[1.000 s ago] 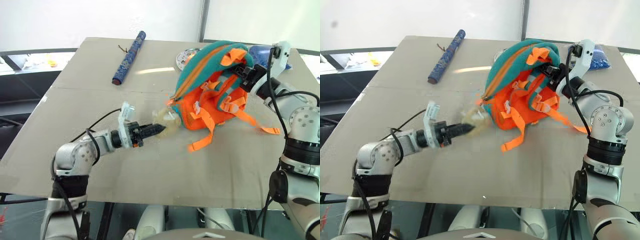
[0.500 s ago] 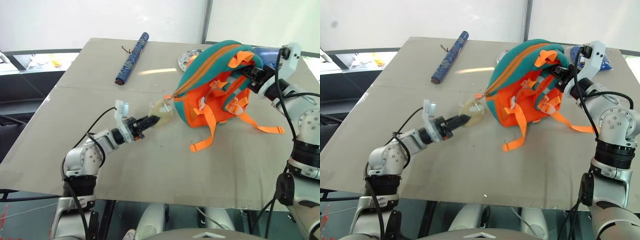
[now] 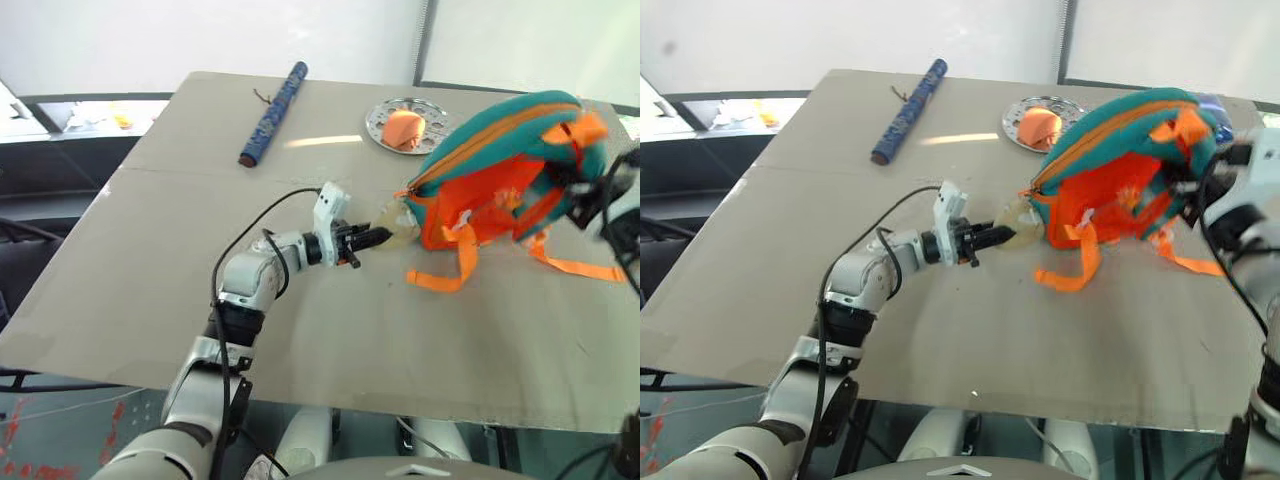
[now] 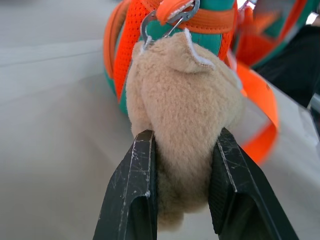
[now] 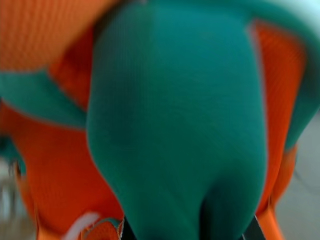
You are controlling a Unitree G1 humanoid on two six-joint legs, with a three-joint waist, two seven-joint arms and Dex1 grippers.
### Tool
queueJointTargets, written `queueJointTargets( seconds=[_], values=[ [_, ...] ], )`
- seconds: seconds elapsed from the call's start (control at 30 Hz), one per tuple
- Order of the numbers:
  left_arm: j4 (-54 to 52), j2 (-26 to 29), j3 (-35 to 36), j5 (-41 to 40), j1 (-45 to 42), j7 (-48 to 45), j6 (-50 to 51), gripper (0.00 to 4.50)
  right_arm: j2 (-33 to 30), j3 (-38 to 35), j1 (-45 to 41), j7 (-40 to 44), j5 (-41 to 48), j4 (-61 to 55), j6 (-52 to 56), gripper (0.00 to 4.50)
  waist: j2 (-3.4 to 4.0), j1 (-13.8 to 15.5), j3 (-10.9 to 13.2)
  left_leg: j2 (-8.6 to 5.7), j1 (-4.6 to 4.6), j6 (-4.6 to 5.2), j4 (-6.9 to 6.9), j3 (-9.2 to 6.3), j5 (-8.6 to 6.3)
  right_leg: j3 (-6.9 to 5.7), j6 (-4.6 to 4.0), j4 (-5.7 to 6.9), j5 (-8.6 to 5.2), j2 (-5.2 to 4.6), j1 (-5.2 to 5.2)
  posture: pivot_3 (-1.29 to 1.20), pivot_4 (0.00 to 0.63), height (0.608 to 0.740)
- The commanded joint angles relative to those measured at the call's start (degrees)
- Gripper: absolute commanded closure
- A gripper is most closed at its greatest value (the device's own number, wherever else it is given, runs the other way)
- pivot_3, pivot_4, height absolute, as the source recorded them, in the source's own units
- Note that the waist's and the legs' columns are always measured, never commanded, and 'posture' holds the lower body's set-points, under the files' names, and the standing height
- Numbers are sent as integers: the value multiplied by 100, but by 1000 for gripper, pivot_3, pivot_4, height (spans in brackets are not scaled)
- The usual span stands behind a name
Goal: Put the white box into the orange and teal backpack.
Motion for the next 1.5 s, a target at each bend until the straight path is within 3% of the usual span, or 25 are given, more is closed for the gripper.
queueJointTargets(
  seconds=[0.03,0.1,0.27,0.3,0.53,0.63,0.73,0.87,0.97,1.07,1.13,1.5],
  values=[
    [-187,-11,-97,132,46,-273,-254,3327,-262,276,382,197,-700,-257,-363,3773,0,-35,0,0,2,0,1,-2,0,0,0,-2,0,1,0,0,150,733],
    [-209,-1,38,107,79,-242,-245,2506,-261,264,468,325,-840,-247,-570,3025,-1,-35,0,0,11,4,9,1,-2,4,0,-3,0,2,4,0,150,733],
    [-667,199,376,-83,282,-227,-88,5,-469,119,559,762,-800,-596,-633,528,-1,-33,0,0,14,21,15,-9,-12,6,0,3,0,5,6,0,150,733],
    [-786,274,419,-92,352,-244,-68,0,-541,61,654,907,-711,-698,-593,15,-1,-32,0,2,13,2,14,-14,-1,6,1,1,-1,5,4,0,150,733],
    [-1709,812,840,1,1062,-92,-330,0,-872,-938,2071,2039,-388,-1197,-635,15,-2,48,1,0,2,6,4,-27,-5,4,7,-5,-5,2,5,0,150,733],
    [-2280,1072,1254,-60,1888,-50,-658,0,-812,-1316,2821,2950,-23,-1582,-900,15,-1,69,0,0,10,7,7,-26,-6,11,8,-13,-5,1,5,0,150,733],
    [-2929,1327,1692,-144,2950,29,-734,0,-810,-1058,3450,3339,-779,-1552,-1495,15,-3,41,-2,19,26,28,3,-19,-19,19,7,-6,-6,10,8,0,150,733],
    [-3397,1639,2248,-286,3829,78,-660,0,-774,-1251,4052,3641,-1291,-1231,-1866,15,-13,111,-4,19,30,28,10,-17,-20,20,6,-4,-6,10,15,0,150,733],
    [-3567,1874,2613,-393,4325,38,-620,0,-713,-1392,3990,3471,-1566,-986,-2064,15,-19,134,-10,21,35,29,11,-18,-21,19,4,-5,-9,9,22,0,150,733],
    [-3624,1916,2653,-493,4359,107,-558,0,-629,-1276,3410,3149,-1198,-897,-1780,15,-21,116,-11,19,40,28,12,-11,-20,23,-3,-7,-12,8,25,0,150,733],
    [-3662,1922,2649,-557,4320,135,-494,0,-744,-1154,3348,3064,-1429,-866,-1641,15,-22,117,-11,19,44,28,12,-9,-20,25,-2,-5,-12,9,25,0,150,733],
    [-3682,2236,3185,-839,4877,-15,-417,0,-687,-1608,4180,3862,-1110,-1146,-1680,15,-23,99,-13,20,39,30,3,-8,-24,24,0,-12,-12,9,21,0,150,733]
  ],
)
